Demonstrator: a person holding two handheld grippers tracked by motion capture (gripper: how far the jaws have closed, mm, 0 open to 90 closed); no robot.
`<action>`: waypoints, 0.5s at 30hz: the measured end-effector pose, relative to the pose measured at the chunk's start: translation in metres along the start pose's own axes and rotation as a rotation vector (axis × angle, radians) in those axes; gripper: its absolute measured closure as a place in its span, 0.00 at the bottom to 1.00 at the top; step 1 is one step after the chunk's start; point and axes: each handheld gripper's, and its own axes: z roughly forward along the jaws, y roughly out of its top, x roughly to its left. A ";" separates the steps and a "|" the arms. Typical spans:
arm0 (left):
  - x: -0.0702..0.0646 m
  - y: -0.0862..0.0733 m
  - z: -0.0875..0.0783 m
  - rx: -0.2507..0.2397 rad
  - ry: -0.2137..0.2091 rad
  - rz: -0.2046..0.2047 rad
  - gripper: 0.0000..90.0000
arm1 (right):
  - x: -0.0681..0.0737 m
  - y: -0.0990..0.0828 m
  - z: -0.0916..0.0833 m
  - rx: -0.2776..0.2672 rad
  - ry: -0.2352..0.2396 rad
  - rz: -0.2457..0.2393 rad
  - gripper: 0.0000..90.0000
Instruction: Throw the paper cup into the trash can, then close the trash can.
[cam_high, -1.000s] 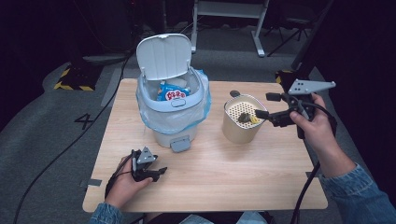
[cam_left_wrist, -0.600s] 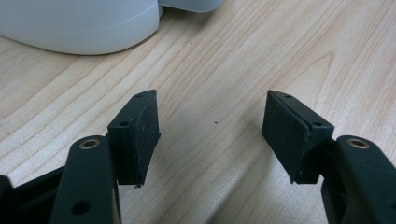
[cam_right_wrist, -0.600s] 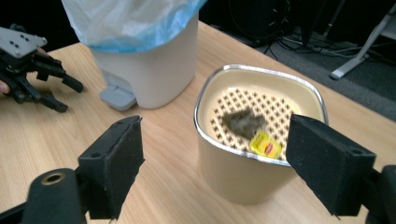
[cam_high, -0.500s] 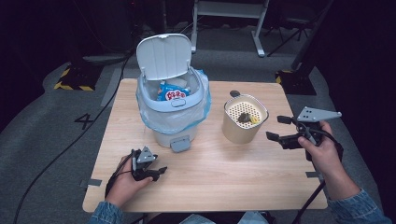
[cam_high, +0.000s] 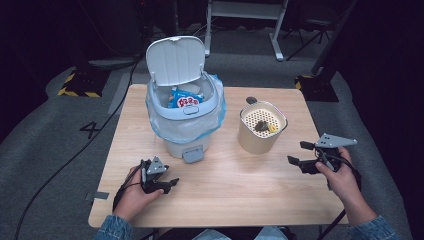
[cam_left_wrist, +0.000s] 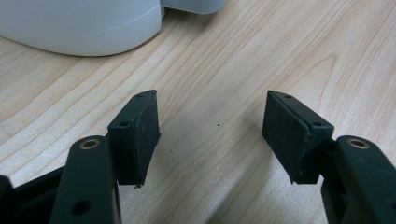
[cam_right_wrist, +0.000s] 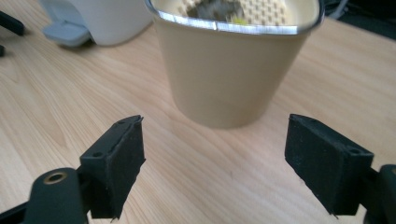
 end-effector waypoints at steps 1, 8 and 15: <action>0.000 0.000 0.000 0.000 0.000 0.000 0.41 | -0.001 -0.005 0.002 0.005 -0.003 0.006 0.22; 0.001 0.001 0.000 0.001 0.001 0.005 0.41 | -0.005 -0.040 0.018 0.046 -0.024 0.051 0.21; 0.001 0.001 0.000 0.001 0.005 0.009 0.41 | -0.008 -0.064 0.028 0.078 -0.064 0.043 0.21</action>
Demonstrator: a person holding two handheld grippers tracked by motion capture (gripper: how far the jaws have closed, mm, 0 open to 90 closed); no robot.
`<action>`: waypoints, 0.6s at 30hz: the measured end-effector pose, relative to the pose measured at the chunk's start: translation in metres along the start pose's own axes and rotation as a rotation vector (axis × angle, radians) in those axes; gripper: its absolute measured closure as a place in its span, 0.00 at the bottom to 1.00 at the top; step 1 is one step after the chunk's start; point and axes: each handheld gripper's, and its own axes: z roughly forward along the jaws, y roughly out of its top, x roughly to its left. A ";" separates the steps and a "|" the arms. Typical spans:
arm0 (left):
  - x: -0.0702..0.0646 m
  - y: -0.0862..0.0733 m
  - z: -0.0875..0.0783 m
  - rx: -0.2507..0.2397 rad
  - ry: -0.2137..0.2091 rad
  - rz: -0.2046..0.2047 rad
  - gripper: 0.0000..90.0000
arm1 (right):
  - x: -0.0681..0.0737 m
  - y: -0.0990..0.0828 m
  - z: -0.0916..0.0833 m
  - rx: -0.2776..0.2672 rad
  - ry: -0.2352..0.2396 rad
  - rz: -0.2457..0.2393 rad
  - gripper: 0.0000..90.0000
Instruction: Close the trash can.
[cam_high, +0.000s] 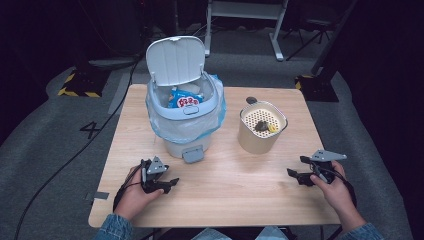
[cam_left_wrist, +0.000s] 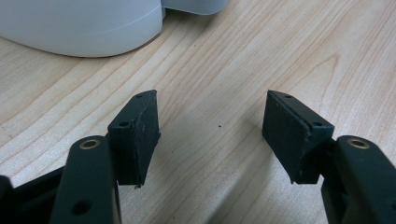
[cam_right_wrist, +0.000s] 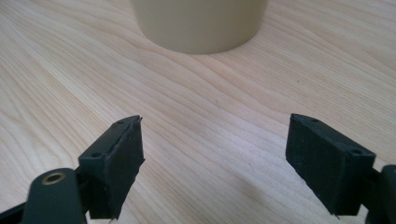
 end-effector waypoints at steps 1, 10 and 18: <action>0.000 0.000 0.000 0.000 -0.001 -0.002 0.41 | 0.000 -0.002 0.001 0.000 -0.002 0.000 0.21; -0.001 0.000 0.000 -0.003 0.007 -0.016 0.42 | 0.003 -0.019 0.014 0.056 -0.006 -0.007 0.16; 0.003 0.003 -0.010 -0.028 -0.012 -0.057 0.50 | 0.003 -0.020 0.015 0.043 -0.006 0.019 0.16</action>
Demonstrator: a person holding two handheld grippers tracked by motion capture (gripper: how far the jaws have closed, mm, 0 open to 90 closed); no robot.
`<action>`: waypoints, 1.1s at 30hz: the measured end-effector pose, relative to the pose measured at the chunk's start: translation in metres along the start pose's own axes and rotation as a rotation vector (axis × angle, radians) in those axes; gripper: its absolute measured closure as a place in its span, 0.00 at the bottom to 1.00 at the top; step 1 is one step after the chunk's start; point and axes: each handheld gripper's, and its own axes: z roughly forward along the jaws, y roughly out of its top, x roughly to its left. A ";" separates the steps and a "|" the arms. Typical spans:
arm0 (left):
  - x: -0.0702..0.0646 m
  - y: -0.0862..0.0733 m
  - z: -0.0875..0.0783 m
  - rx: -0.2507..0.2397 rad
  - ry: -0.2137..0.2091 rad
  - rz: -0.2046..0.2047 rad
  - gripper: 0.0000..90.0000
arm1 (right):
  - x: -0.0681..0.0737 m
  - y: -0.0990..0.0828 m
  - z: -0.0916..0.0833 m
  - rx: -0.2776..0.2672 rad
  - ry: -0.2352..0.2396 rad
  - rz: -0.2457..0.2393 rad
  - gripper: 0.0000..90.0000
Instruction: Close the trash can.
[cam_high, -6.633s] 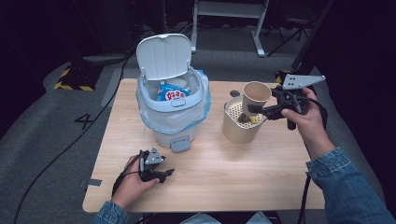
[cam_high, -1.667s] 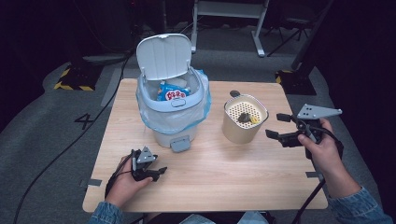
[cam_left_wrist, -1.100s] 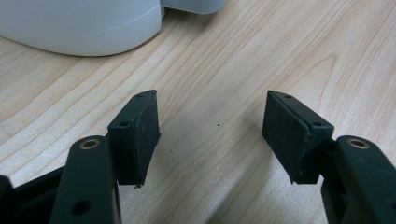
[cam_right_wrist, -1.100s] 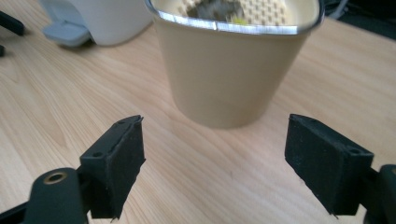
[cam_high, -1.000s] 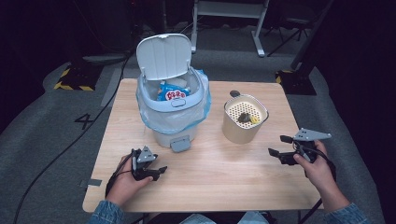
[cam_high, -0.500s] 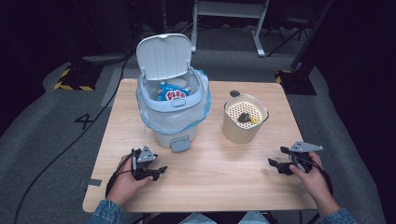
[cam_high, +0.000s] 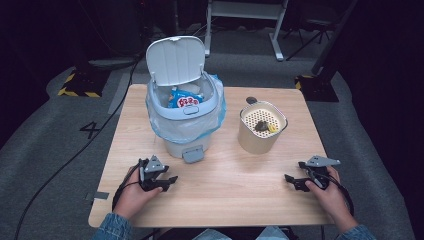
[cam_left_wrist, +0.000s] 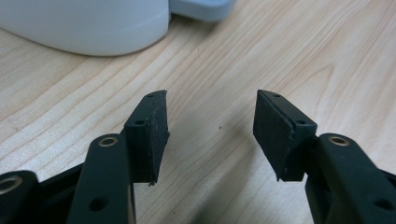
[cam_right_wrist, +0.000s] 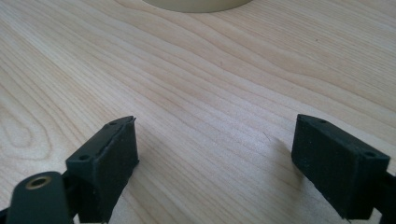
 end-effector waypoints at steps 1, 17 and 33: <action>0.000 0.002 -0.004 -0.011 -0.001 0.003 0.50 | 0.000 0.000 0.000 0.000 0.000 0.000 0.16; 0.013 0.063 -0.081 -0.169 -0.027 -0.031 0.53 | 0.000 0.000 0.000 -0.001 -0.001 0.000 0.16; 0.031 0.108 -0.126 -0.252 -0.043 0.050 0.51 | 0.000 0.000 0.000 -0.001 0.000 0.000 0.16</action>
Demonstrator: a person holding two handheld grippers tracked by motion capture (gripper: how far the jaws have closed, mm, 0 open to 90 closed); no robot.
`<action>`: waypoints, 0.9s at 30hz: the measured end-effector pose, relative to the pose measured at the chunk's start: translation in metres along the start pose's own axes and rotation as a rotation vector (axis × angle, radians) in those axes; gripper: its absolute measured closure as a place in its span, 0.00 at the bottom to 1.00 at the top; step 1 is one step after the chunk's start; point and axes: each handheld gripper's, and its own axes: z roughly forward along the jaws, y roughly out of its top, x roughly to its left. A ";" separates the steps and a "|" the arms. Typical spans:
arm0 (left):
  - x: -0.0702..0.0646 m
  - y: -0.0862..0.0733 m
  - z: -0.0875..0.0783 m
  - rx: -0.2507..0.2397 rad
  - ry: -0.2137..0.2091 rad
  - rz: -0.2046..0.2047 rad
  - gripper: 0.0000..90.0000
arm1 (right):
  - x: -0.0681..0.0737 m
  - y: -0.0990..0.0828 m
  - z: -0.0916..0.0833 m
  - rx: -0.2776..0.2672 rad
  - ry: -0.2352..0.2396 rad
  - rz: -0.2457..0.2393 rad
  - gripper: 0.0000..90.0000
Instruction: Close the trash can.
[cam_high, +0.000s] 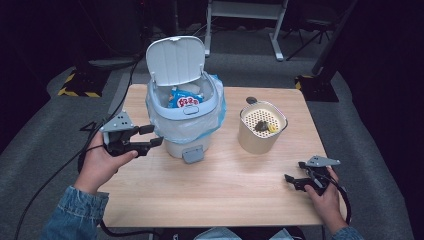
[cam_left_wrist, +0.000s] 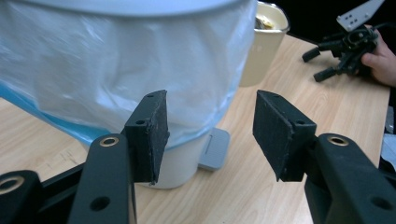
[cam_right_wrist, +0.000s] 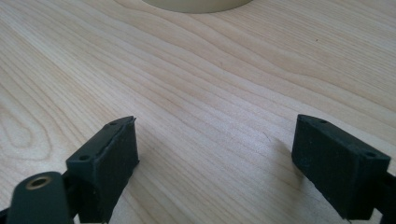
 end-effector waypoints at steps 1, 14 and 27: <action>0.001 0.002 -0.001 -0.002 0.003 -0.004 0.51 | 0.000 0.000 0.000 0.000 0.000 0.000 0.16; 0.018 0.055 -0.009 -0.037 0.038 0.002 0.50 | 0.000 0.001 0.001 -0.002 0.002 0.004 0.16; 0.053 0.100 -0.004 -0.124 0.180 -0.038 0.51 | 0.000 0.001 0.001 -0.001 0.001 0.004 0.16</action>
